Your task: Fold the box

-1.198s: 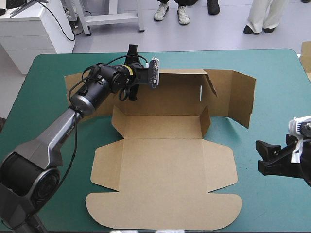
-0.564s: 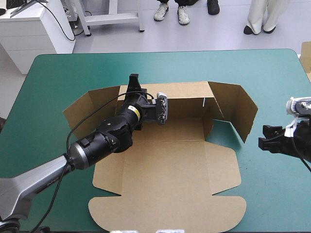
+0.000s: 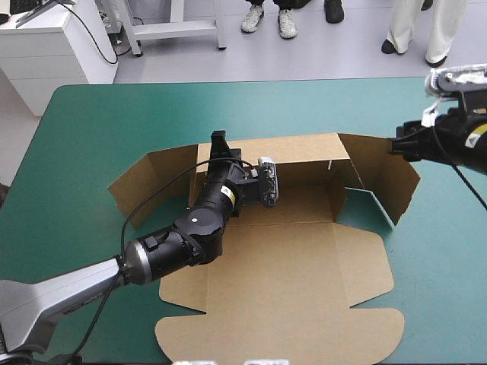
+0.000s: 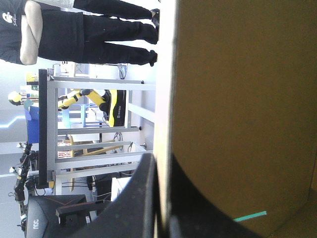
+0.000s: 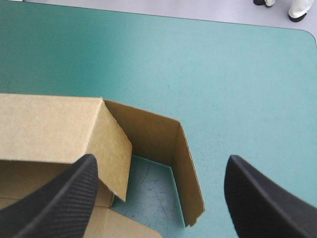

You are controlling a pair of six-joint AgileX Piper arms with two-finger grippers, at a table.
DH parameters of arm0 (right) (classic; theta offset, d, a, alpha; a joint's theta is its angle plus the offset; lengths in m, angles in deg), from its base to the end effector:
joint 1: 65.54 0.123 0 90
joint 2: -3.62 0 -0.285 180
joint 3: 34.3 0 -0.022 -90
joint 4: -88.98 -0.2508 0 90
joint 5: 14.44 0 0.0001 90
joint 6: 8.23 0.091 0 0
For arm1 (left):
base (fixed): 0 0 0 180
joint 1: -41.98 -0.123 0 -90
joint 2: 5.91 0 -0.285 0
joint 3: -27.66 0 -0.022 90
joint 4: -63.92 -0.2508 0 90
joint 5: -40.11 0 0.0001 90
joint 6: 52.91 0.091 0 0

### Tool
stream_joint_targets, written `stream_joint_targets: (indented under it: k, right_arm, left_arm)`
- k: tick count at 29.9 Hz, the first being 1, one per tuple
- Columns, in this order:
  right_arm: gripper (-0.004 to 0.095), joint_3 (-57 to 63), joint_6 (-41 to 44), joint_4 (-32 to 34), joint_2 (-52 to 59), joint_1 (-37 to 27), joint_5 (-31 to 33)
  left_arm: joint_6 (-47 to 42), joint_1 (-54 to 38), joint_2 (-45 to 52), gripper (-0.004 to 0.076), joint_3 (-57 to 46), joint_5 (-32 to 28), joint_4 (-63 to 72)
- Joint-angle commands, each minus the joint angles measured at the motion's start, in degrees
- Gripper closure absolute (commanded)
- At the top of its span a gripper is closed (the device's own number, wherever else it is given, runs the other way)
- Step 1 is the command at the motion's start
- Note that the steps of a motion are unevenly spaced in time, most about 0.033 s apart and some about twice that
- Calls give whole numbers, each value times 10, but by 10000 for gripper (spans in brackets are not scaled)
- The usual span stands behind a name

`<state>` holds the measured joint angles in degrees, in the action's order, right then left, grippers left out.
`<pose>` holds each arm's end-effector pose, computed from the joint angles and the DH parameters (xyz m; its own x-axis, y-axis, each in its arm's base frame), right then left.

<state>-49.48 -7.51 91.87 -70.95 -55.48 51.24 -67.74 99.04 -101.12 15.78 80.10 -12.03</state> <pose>0.2008 0.0314 0.4921 -0.5642 -0.1084 -0.8185 -0.1421 0.9893 -0.0331 0.2295 -0.2498 0.3201 0.1595 0.9608 -0.2266 0.4134 0.1435 0.8992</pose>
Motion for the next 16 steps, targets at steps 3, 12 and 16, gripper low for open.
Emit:
stream_joint_targets:
  k: [3, 12, 16]
  right_arm:
    - [255, -94, -26, -8, -72, -26, -22]
    - [284, -153, -132, -255, -201, -184, -36]
    - [308, -153, -144, -250, -256, -185, -51]
  left_arm:
    - [-38, 5, 17, 756, 15, 3, -21]
    - [-79, 5, 17, 756, -25, 2, -106]
    - [-81, 5, 17, 756, -25, 3, -113]
